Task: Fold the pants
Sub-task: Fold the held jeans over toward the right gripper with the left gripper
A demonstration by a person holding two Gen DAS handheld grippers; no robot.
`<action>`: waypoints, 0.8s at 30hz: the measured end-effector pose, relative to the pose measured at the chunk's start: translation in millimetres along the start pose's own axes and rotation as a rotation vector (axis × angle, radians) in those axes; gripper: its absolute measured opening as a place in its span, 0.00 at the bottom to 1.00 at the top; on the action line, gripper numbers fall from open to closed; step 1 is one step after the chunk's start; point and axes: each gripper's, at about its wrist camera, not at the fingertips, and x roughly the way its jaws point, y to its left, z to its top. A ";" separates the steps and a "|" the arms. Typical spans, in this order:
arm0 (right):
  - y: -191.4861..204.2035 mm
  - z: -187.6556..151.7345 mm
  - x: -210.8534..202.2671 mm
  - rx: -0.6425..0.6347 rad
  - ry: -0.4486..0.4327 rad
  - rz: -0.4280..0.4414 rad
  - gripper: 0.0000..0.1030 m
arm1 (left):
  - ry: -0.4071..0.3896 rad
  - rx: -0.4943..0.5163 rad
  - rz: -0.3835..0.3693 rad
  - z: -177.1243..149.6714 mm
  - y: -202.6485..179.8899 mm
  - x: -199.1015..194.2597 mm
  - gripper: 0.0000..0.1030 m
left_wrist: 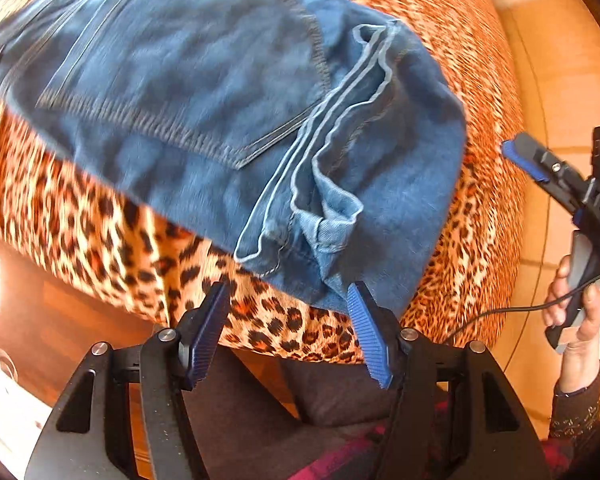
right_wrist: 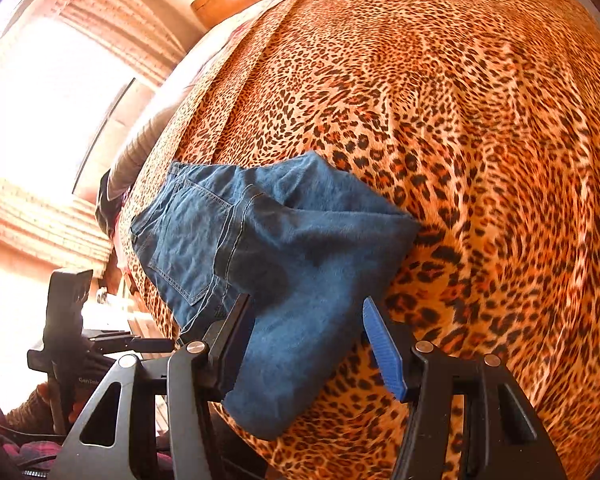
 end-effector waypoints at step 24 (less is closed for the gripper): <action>88.7 82.6 125.5 -0.618 0.256 -0.085 0.23 | -0.156 -0.517 0.034 -9.9 15.7 34.6 0.16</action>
